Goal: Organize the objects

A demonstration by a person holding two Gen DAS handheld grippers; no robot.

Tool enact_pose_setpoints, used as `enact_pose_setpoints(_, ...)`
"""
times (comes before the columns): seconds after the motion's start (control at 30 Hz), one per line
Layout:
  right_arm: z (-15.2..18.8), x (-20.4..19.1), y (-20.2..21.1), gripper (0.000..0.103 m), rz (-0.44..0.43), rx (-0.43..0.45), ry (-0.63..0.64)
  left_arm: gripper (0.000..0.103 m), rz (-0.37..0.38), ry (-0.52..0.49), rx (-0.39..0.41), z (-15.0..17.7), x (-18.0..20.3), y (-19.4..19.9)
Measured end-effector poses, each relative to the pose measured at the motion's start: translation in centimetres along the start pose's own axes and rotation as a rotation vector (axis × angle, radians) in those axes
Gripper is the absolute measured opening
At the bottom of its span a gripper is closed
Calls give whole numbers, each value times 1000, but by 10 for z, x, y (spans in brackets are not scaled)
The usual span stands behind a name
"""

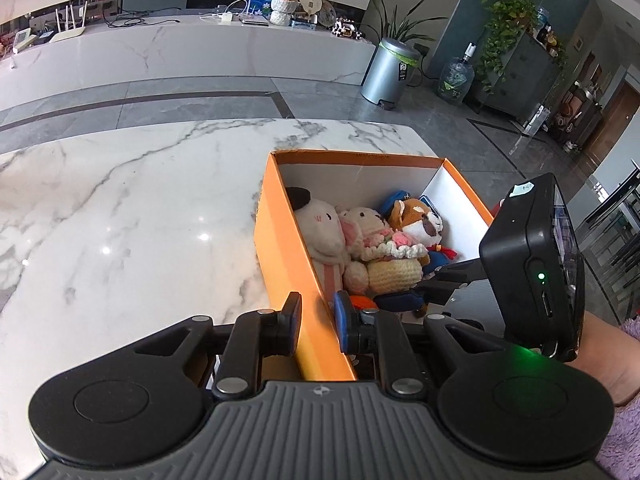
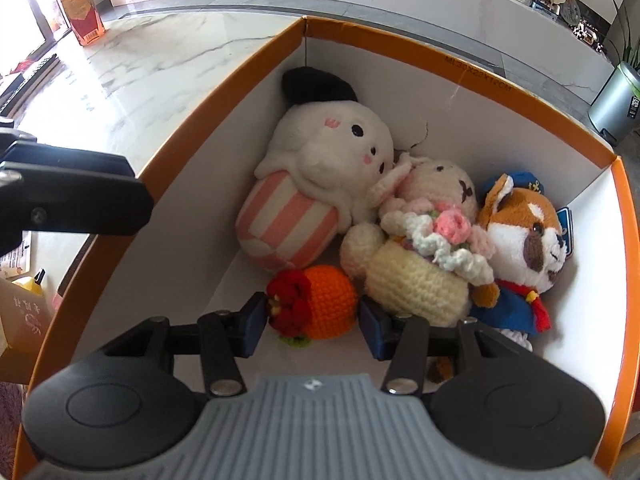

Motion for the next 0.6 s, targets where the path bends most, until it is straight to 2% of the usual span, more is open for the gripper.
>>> enact_pose_setpoints(0.13,3,-2,9,61,-7,7,9,20,-10,7,8,0,-1,11)
enact_pose_setpoints(0.3,5,-4,37,63,26,48,15,22,-20,22,19,4,-5,34)
enact_pose_setpoints(0.47,3,-12,84,60,18,156,-50,24,-69,41,21,17,-16,63)
enact_pose_setpoints(0.57,0,-33,107,58,-10,234,-78,24,-104,55,13,32,-26,80)
enact_pose_setpoints(0.6,1,-40,116,58,-24,258,-83,28,-117,64,12,38,-30,86)
Point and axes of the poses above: each gripper's, at about its wrist camera, not at the fingertips, and y roughly against the way its jaws point, x to its right, z to its underside, the point moved 6 cm from there along -y, roughly the way its jaws point, and after that the axes turned 7 degrees about y, right-handed, at the moved point
